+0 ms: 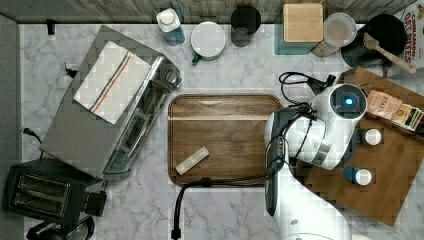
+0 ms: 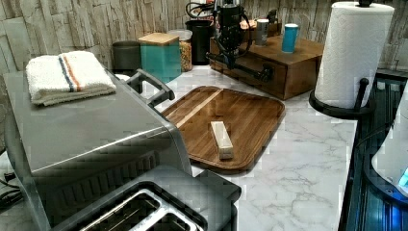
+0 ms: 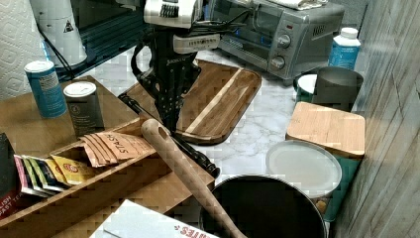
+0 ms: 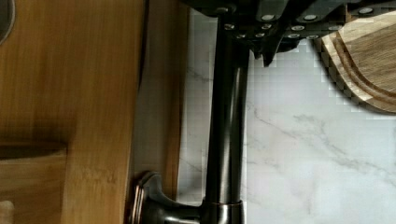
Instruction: Close the drawer.
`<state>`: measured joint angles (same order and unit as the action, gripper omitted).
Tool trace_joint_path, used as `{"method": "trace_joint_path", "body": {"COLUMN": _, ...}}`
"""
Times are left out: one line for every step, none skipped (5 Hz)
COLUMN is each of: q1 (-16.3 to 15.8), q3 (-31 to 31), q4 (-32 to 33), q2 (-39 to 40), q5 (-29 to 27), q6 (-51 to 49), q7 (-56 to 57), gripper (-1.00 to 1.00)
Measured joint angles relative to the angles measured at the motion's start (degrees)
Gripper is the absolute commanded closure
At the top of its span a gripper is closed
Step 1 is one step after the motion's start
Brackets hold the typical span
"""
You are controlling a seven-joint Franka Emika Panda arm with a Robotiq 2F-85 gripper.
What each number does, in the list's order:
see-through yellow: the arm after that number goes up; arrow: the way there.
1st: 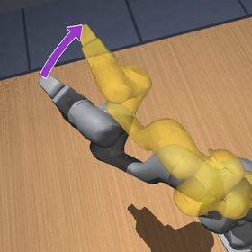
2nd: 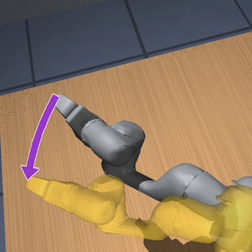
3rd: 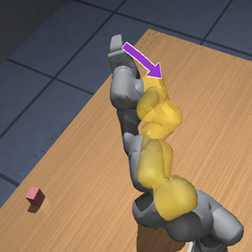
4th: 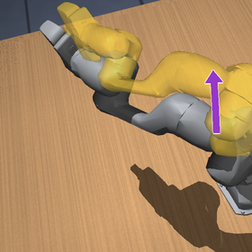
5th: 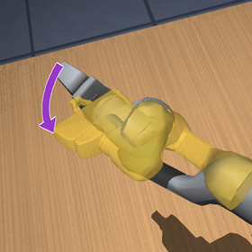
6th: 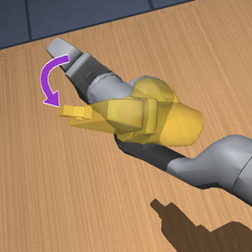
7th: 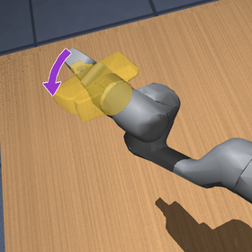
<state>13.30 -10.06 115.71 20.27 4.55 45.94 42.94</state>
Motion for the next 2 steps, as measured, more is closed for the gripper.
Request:
{"method": "trace_joint_path", "body": {"q1": -2.25, "q3": -1.68, "q4": 0.90, "q2": -0.24, "q5": 2.07, "q6": 1.29, "q7": -1.48, "gripper": 1.00}}
{"method": "trace_joint_path", "body": {"q1": -2.68, "q3": -2.01, "q4": 1.45, "q2": -0.43, "q5": 2.57, "q6": 1.90, "q7": -3.61, "gripper": 1.00}}
